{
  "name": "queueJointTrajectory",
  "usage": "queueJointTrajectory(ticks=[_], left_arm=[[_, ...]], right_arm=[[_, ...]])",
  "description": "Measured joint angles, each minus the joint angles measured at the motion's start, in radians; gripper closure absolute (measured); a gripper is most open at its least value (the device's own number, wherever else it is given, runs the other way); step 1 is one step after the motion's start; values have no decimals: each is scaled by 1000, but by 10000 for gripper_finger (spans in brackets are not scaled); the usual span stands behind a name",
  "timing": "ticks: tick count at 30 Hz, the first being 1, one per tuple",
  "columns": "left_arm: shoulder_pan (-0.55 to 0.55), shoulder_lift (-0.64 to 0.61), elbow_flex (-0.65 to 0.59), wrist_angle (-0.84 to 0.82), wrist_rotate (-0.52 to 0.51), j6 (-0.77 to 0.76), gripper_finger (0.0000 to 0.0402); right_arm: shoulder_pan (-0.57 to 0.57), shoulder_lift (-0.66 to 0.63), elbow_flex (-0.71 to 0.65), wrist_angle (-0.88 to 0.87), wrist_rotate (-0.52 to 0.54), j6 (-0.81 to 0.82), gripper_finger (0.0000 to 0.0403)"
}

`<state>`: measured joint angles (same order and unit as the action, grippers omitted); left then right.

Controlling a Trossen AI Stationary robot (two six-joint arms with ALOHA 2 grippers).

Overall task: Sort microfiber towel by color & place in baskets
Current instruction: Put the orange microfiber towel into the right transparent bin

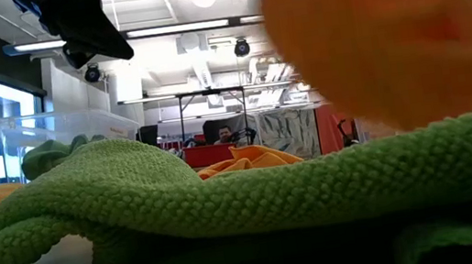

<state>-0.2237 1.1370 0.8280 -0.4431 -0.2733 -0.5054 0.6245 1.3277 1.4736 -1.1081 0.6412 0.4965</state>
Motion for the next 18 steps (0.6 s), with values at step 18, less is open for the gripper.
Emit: queueJointTrajectory(ticks=[18], left_arm=[[0,0,0,-2,1,25,401]], right_arm=[[-12,0,298,-116,829,-54,403]])
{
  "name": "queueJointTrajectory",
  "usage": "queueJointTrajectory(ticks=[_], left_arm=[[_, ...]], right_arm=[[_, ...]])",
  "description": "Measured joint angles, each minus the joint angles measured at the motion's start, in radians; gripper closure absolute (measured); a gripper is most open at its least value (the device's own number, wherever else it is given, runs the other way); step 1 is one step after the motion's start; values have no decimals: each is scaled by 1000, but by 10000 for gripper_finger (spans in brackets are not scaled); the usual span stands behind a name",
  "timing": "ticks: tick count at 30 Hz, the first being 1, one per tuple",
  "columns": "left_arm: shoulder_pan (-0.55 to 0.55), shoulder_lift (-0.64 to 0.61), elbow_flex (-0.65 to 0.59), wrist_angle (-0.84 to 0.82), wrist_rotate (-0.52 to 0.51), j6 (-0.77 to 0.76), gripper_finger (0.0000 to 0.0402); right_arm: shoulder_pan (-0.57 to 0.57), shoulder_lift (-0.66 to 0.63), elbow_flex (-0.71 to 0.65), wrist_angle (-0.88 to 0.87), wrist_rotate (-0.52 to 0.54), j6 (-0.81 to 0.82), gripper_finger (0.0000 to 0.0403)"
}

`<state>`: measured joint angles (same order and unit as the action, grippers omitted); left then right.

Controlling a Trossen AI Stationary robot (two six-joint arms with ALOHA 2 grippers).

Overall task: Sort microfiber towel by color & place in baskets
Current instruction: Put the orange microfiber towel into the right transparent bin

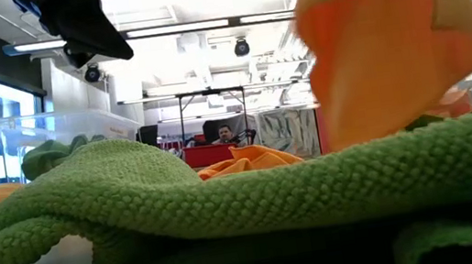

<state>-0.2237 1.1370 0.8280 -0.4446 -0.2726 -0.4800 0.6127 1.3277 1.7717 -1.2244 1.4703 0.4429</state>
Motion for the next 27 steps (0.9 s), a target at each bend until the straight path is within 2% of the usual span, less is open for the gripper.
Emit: queueJointTrajectory(ticks=[4,15,27], left_arm=[[1,0,0,0,-3,30,401],[17,-7,0,-78,-36,66,401],[89,-26,-1,-116,-16,201,401]], right_arm=[[-63,0,49,-9,100,-32,403],[-328,-51,204,-33,101,-139,403],[-437,-145,284,-29,101,-156,403]])
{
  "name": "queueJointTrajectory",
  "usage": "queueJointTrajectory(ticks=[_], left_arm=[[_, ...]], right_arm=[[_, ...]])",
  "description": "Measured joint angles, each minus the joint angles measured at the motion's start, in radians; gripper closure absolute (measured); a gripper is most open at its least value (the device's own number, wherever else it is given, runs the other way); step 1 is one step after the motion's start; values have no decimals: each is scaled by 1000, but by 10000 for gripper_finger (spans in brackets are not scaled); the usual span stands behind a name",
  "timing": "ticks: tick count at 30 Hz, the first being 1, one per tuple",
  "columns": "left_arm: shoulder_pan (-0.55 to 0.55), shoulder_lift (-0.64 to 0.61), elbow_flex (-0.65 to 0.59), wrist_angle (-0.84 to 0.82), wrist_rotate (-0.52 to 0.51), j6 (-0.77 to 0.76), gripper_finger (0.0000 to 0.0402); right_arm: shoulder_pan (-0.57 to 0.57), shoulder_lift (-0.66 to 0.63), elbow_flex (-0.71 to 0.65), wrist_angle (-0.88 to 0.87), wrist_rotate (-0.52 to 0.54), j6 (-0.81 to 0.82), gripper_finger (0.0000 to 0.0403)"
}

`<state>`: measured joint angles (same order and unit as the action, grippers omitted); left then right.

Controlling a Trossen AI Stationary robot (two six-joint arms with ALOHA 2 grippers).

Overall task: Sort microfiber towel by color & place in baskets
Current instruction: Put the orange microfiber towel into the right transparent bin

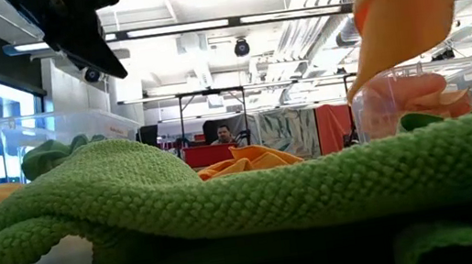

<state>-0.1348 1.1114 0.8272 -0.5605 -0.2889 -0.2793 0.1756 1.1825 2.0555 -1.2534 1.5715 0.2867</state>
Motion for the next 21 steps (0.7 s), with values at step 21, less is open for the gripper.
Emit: queueJointTrajectory(ticks=[21], left_arm=[[69,0,0,3,83,47,401]], right_arm=[[-261,21,-234,-261,-292,318,403]])
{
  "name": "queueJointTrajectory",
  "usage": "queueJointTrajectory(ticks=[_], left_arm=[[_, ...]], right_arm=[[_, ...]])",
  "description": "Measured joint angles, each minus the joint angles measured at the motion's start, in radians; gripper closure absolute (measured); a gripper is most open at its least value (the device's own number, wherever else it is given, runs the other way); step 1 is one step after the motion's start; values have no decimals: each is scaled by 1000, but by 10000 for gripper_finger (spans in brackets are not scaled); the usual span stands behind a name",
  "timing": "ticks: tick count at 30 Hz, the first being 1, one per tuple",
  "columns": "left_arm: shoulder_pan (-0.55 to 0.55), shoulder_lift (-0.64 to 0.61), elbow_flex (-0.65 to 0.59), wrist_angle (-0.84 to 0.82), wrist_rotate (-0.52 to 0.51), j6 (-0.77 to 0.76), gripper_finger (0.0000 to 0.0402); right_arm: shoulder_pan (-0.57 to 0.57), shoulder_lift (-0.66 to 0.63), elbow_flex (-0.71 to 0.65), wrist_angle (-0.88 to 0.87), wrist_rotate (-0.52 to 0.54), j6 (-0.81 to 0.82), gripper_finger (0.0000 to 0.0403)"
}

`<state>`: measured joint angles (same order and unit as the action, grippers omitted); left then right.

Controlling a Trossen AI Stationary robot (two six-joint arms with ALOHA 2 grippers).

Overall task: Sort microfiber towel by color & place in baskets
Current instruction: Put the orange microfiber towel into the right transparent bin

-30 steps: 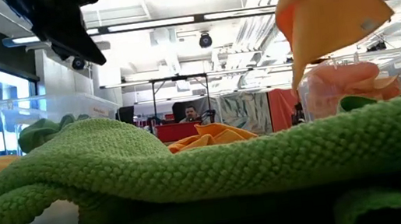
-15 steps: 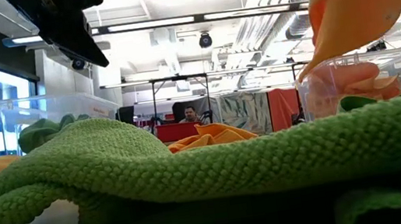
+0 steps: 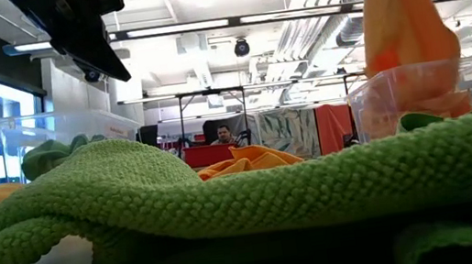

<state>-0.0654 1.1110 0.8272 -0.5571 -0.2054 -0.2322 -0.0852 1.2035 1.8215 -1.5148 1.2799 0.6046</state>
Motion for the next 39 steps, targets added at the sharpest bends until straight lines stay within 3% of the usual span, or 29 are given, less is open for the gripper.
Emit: queueJointTrajectory(ticks=[2,13,17,22,33,39], left_arm=[[0,0,0,0,23,-1,401],[0,0,0,0,45,-1,401],[0,0,0,0,47,-1,401],[0,0,0,0,48,-1,401],[-1,0,0,0,108,-28,401],[-1,0,0,0,109,-40,401]], right_arm=[[-54,-3,-60,-60,-91,110,403],[-268,-68,-436,18,-648,46,403],[-341,-73,-537,41,-755,-7,403],[-422,-70,-659,194,-896,-177,403],[-551,-70,-899,373,-965,-456,403],[-605,-70,-953,497,-952,-591,403]])
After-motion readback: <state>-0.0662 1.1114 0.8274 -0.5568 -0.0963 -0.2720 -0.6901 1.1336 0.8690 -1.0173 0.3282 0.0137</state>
